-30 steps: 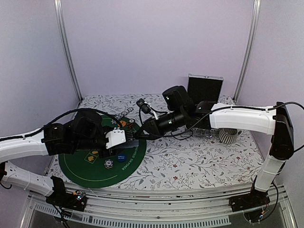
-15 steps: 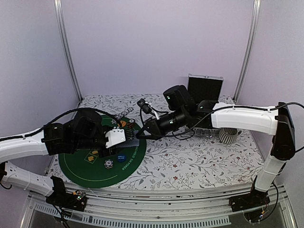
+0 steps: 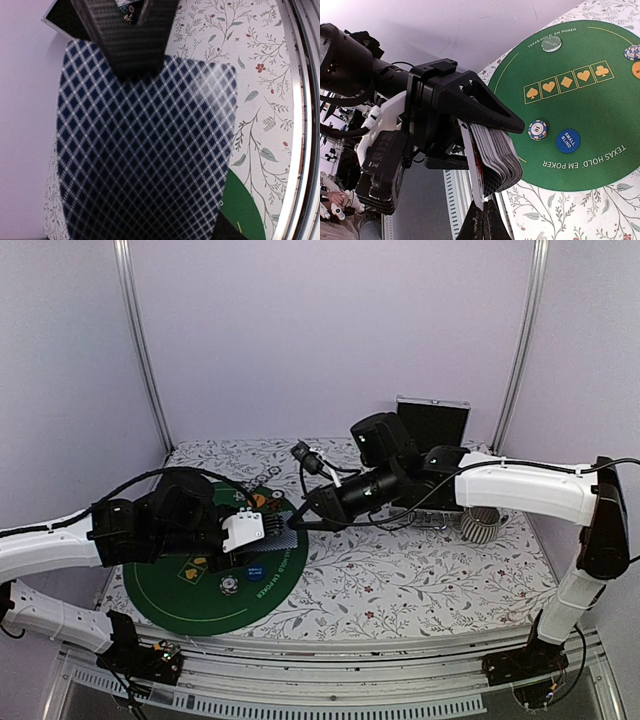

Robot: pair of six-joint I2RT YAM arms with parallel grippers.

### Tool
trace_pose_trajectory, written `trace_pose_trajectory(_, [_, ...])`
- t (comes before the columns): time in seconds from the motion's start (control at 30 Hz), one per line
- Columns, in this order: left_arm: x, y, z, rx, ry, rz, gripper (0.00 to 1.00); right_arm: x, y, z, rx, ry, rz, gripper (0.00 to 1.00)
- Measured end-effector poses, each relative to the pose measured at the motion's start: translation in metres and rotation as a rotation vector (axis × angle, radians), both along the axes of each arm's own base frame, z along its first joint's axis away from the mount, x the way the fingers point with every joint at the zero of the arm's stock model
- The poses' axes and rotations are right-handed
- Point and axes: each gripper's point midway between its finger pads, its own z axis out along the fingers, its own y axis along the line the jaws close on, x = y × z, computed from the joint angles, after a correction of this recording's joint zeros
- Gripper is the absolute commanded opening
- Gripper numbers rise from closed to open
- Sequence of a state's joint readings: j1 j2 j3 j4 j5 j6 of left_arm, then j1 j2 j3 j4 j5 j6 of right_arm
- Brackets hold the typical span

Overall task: Distribute texas hold em gaming equipment
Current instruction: Pick up the poker card from the face-down deck piles, then distribute the poker card in the big blind area.

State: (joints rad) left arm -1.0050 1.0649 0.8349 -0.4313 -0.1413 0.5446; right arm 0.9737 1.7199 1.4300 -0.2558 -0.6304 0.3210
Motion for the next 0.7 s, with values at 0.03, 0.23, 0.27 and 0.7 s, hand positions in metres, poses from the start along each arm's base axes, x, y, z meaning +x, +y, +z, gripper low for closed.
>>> trace_pose_trajectory(0.03, [0.0, 0.0, 0.0, -0.001, 0.0, 0.0, 0.49, -0.001, -0.001, 0.002, 0.004, -0.002, 0.001, 0.02])
trace_pose_trajectory(0.23, [-0.001, 0.001, -0.001, -0.002, 0.004, 0.002, 0.49, 0.002, -0.007, 0.011, 0.016, -0.005, -0.007, 0.02])
trace_pose_trajectory(0.27, [-0.001, 0.002, -0.002, -0.002, 0.004, 0.003, 0.49, 0.003, -0.008, 0.012, 0.017, -0.005, -0.011, 0.02])
trace_pose_trajectory(0.7, [0.001, 0.003, -0.002, -0.009, 0.015, 0.016, 0.49, 0.01, -0.016, 0.021, 0.031, 0.0, -0.033, 0.02])
